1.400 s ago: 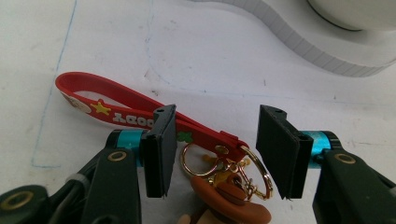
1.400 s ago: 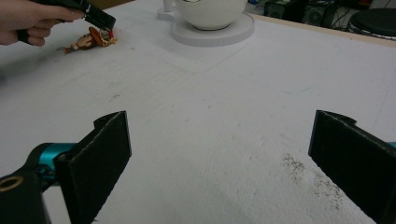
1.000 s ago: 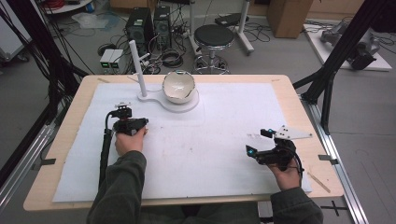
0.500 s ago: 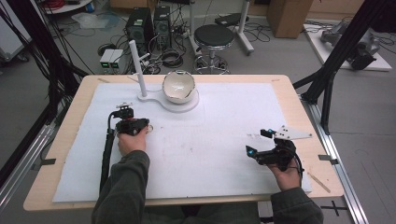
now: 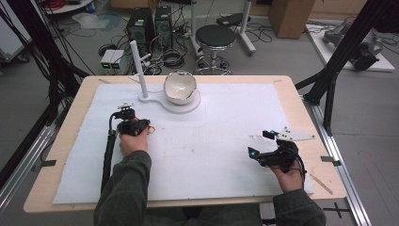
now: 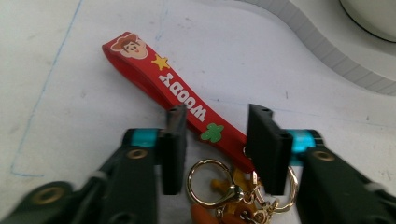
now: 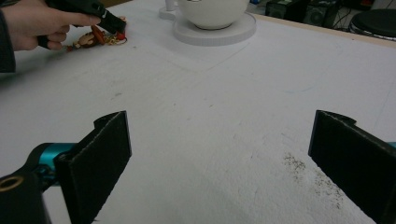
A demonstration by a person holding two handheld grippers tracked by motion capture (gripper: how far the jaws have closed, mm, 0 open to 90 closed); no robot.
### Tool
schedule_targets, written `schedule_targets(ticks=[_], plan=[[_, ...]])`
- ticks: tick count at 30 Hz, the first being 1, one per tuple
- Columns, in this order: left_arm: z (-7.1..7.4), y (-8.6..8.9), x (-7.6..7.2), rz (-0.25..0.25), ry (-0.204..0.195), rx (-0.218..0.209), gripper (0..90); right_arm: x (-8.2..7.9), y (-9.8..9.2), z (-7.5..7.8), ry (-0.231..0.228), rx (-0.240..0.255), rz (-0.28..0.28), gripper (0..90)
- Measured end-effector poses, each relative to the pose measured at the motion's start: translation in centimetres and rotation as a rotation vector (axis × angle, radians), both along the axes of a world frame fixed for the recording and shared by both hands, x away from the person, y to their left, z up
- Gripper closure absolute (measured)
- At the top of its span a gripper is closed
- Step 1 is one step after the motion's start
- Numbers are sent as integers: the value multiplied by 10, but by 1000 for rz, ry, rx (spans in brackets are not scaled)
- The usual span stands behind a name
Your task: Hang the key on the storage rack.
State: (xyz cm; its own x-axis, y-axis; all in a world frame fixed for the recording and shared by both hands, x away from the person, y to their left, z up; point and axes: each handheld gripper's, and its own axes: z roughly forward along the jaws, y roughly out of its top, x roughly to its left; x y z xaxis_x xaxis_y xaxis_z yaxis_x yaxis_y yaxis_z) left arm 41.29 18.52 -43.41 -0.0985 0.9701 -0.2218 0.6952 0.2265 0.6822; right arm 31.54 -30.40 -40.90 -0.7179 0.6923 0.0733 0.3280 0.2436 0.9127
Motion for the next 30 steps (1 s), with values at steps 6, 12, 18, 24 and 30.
schedule_targets(ticks=[6, 12, 18, 24, 30], plan=[[0, -3, -1, -27, -23, 20, 719, 1, 0, 0, 3, 3, 1, 52], [1, -2, -1, -47, -39, 27, 807, 0, 0, 0, -3, 1, -1, 52], [5, 0, -3, -67, -65, 2, 862, 0, 0, 0, -4, 6, -4, 52], [4, -1, -3, -94, -76, -39, 853, 0, -1, 1, -7, 4, -5, 52], [-1, -6, -2, -164, -78, -87, 710, -1, -1, 1, -3, 5, -7, 52]])
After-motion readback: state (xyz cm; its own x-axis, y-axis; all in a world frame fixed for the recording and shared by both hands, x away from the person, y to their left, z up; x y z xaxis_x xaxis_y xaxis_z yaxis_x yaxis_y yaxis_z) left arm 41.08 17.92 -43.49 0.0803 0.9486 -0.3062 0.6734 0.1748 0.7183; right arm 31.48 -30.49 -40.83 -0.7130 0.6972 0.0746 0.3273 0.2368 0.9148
